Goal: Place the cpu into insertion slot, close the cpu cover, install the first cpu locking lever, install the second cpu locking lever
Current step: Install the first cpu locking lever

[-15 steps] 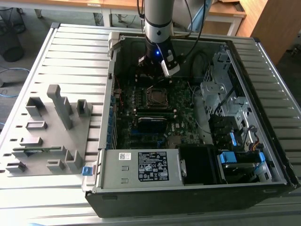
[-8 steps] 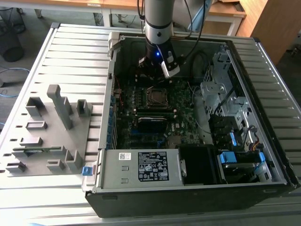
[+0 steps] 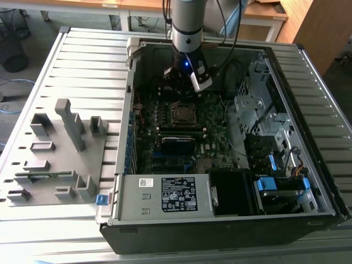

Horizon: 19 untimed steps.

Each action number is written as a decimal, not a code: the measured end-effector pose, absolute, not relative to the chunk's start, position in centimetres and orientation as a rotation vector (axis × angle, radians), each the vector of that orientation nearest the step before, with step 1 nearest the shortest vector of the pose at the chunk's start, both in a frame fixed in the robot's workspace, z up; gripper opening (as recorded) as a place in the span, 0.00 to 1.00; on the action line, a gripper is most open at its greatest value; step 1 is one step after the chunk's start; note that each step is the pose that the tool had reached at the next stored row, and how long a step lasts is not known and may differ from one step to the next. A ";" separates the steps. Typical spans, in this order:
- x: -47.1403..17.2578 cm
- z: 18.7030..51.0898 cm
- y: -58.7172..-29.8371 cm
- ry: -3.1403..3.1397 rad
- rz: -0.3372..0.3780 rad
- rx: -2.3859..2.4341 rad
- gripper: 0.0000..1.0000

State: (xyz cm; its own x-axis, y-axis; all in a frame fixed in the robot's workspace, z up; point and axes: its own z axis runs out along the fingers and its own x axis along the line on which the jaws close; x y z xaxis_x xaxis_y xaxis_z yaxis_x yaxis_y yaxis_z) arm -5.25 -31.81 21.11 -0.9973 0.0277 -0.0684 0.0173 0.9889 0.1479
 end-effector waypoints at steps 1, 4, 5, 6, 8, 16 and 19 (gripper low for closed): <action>-5.2 21.1 -31.8 3.063 0.227 0.035 0.10; -5.0 21.0 -31.7 3.062 0.227 0.037 0.10; -4.9 21.0 -31.7 3.062 0.227 0.047 0.10; -4.9 21.0 -31.7 3.061 0.226 0.061 0.10; -4.9 21.0 -31.7 3.059 0.224 0.093 0.10; -4.9 20.9 -31.2 3.057 0.223 0.112 0.10; -4.9 20.9 -31.2 3.057 0.214 0.116 0.10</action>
State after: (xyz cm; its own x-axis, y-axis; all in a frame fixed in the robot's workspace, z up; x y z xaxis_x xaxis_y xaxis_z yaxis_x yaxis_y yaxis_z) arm -4.86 -31.17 20.87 -0.9944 0.0803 -0.0694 0.0699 0.9875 0.1416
